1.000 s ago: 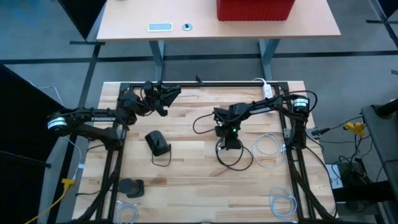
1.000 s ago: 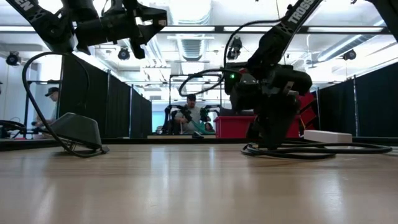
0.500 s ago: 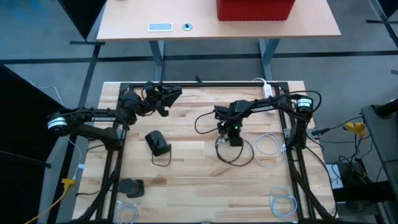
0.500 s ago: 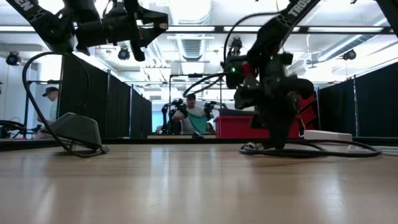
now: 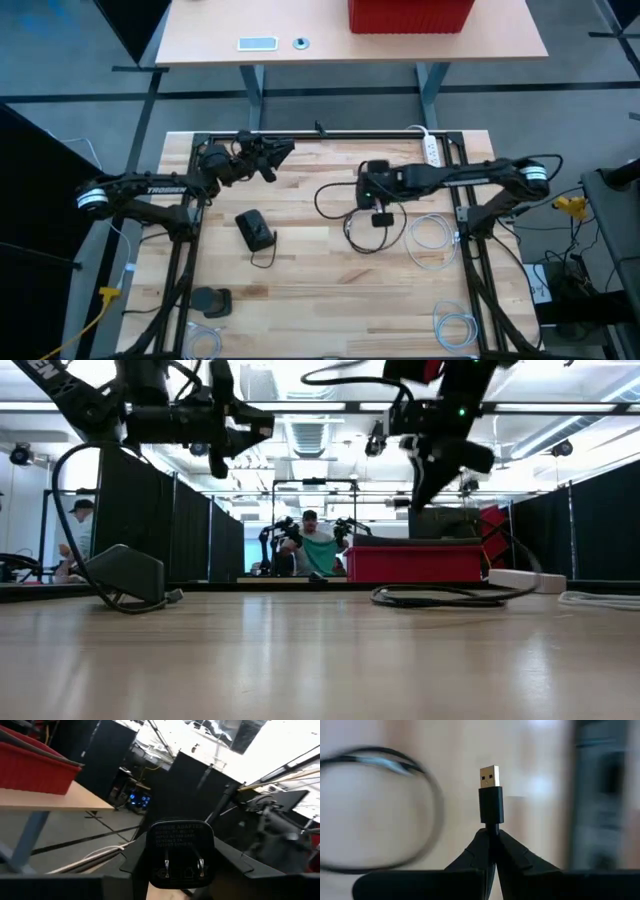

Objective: Insert USB
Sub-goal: Insert the black charger cable into the black charger adapter

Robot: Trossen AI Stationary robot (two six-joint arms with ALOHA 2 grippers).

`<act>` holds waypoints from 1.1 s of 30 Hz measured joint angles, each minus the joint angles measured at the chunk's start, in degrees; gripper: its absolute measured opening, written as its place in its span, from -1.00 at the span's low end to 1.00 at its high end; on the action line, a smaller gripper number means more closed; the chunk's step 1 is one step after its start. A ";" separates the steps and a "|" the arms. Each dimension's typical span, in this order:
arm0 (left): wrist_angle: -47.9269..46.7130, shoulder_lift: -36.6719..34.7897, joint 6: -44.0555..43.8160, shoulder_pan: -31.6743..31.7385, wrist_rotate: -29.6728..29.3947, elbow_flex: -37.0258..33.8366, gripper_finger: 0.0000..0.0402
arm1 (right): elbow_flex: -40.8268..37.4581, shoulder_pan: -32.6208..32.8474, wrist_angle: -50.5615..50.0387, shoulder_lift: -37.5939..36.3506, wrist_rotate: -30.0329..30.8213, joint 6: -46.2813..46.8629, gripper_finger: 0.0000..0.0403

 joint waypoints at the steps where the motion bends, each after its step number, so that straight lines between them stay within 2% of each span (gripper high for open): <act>1: 0.07 0.64 -0.01 0.02 -0.17 0.29 -0.30 | 0.00 0.78 0.24 -0.38 4.50 -0.15 -0.97; 4: 0.21 3.83 -0.02 -0.01 -0.10 2.31 -0.30 | 0.00 2.25 2.78 -0.43 13.58 -0.20 -0.97; 7: 0.04 7.95 0.18 -0.07 3.08 4.91 -0.30 | 0.00 2.87 7.60 -0.12 17.23 -1.14 -0.97; 11: 0.03 12.65 0.61 0.06 10.30 8.40 -0.30 | 0.37 3.12 12.63 -0.12 17.60 -2.74 -0.97; 18: -2.58 19.39 6.54 0.08 19.69 13.44 -0.30 | 4.45 3.45 12.99 -0.27 17.97 -2.16 -0.97; 28: 1.61 21.67 7.03 0.15 30.31 15.71 -0.30 | 5.51 5.49 13.00 -0.77 17.74 -2.84 -0.97; 30: 4.32 21.58 5.55 0.15 32.32 15.58 -0.30 | 5.51 5.96 13.00 -0.77 20.16 -3.19 -0.97; 33: 7.96 21.57 3.16 0.15 33.93 15.27 -0.30 | 5.13 7.20 14.76 -0.81 27.30 -5.58 -0.97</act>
